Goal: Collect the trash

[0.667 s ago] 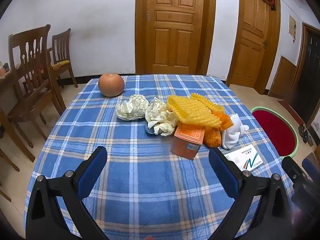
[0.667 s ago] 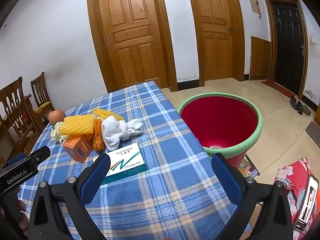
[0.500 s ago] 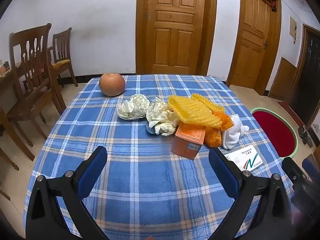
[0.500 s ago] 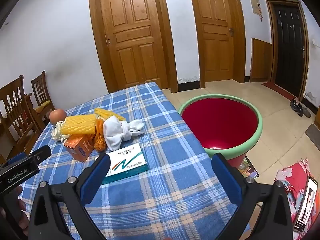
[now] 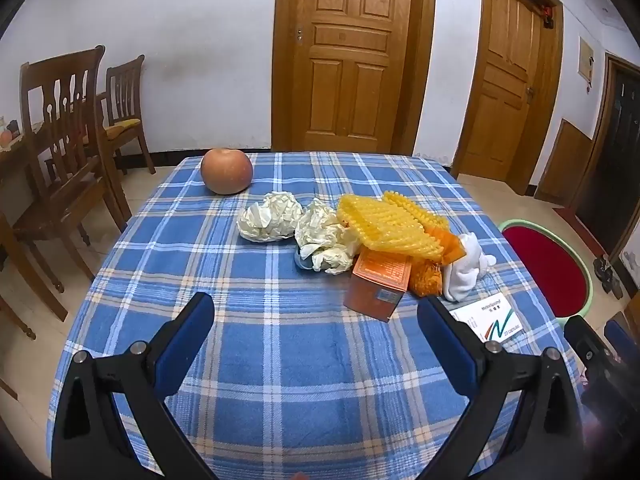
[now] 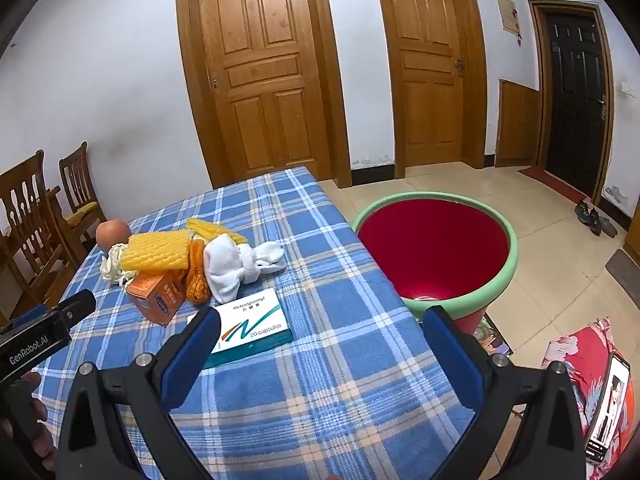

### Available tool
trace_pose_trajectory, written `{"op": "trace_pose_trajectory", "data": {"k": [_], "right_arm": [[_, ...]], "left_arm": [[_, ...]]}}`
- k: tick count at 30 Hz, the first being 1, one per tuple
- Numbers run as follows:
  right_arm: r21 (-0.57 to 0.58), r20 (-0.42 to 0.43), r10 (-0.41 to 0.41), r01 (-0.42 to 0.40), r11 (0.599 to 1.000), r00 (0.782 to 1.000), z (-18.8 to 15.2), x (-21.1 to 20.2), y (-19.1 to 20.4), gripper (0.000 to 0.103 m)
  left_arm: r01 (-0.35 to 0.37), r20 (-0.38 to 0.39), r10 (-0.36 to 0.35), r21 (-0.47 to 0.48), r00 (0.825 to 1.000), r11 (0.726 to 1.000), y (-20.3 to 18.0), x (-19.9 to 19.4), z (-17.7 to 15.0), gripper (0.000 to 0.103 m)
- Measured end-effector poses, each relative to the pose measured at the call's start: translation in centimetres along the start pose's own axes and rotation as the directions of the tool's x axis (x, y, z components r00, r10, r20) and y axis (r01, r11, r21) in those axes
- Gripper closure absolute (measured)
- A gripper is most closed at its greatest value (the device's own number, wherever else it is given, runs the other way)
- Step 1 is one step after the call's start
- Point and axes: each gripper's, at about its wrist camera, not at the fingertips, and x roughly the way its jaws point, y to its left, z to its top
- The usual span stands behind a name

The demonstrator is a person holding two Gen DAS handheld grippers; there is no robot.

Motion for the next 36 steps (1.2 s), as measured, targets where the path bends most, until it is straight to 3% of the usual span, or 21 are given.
{"op": "trace_pose_trajectory", "data": {"k": [36], "right_arm": [[0.01, 0.015, -0.006, 0.006, 1.0, 1.0, 0.16, -0.49, -0.3, 0.0]], "left_arm": [[-0.004, 0.008, 0.004, -0.011, 1.0, 1.0, 0.31, -0.3, 0.15, 0.002]]}}
